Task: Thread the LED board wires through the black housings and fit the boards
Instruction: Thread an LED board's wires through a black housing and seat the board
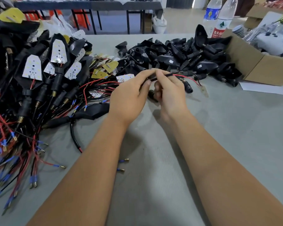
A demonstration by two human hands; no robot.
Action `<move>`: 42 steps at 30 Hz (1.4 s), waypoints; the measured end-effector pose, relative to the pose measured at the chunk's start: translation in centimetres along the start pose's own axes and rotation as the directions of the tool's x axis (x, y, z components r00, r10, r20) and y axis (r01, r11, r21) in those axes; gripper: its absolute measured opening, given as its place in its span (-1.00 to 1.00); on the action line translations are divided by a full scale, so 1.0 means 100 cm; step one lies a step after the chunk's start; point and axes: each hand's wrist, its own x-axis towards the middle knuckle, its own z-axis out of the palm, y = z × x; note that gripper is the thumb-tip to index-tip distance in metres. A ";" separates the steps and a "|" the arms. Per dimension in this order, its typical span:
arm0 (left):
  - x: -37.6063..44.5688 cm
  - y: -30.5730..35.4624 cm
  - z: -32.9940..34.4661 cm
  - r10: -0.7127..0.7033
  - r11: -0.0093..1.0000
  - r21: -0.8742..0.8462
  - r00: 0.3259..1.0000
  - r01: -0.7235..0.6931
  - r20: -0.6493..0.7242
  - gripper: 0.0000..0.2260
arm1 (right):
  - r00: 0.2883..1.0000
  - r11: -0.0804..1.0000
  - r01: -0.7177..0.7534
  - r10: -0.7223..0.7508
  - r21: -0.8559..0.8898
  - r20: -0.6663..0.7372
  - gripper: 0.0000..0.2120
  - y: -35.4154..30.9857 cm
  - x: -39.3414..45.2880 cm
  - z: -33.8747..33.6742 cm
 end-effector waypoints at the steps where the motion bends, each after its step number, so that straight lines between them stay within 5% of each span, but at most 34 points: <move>1: 0.000 -0.003 0.001 -0.034 0.998 0.062 0.999 0.034 0.002 -0.75 | 0.999 1.000 -0.013 0.014 0.011 -0.033 -0.80 -0.001 0.003 -0.004; 4: 0.002 -0.011 0.002 -0.185 0.972 0.151 0.983 0.181 0.010 -0.67 | 0.993 0.998 -0.033 0.026 -0.059 -0.116 -0.72 -0.001 0.010 -0.014; 10: 0.001 -0.006 0.001 -0.186 0.972 0.138 0.981 0.191 -0.047 -0.55 | 0.989 0.997 -0.017 0.006 -0.072 -0.146 -0.68 -0.001 0.017 -0.018; 16: 0.004 -0.024 -0.007 -0.226 0.965 0.117 0.971 0.234 -0.078 -0.54 | 0.946 0.993 -0.021 0.057 0.114 -0.320 -0.67 -0.012 0.029 -0.040; 21: 0.002 -0.020 -0.002 -0.138 0.972 0.187 0.990 0.142 -0.037 -0.59 | 0.918 0.957 0.149 -0.040 0.248 -0.395 -0.68 -0.021 0.033 -0.044; 25: 0.000 -0.018 -0.001 -0.005 1.000 0.014 0.997 0.003 0.081 -0.77 | 0.969 0.920 0.100 -0.003 0.380 -0.249 -0.81 -0.029 0.032 -0.053; 28: 0.003 -0.013 0.004 0.060 0.997 -0.058 0.992 -0.054 0.114 -0.82 | 0.999 0.983 -0.054 0.053 0.178 0.007 -0.81 -0.026 0.028 -0.053; 31: 0.003 -0.007 0.013 0.059 0.998 -0.035 0.984 -0.054 0.168 -0.83 | 0.994 0.981 0.010 0.011 -0.192 0.107 -0.81 -0.015 0.023 -0.040; 39: 0.008 -0.013 0.017 -0.134 0.982 0.150 0.980 0.113 0.144 -0.82 | 0.949 0.888 0.154 -0.255 -0.433 -0.186 -0.79 -0.011 0.034 -0.041; 42: 0.011 -0.012 0.019 -0.155 0.978 0.159 0.980 0.135 0.125 -0.81 | 0.960 0.838 0.132 -0.241 -0.530 -0.142 -0.81 -0.013 0.048 -0.046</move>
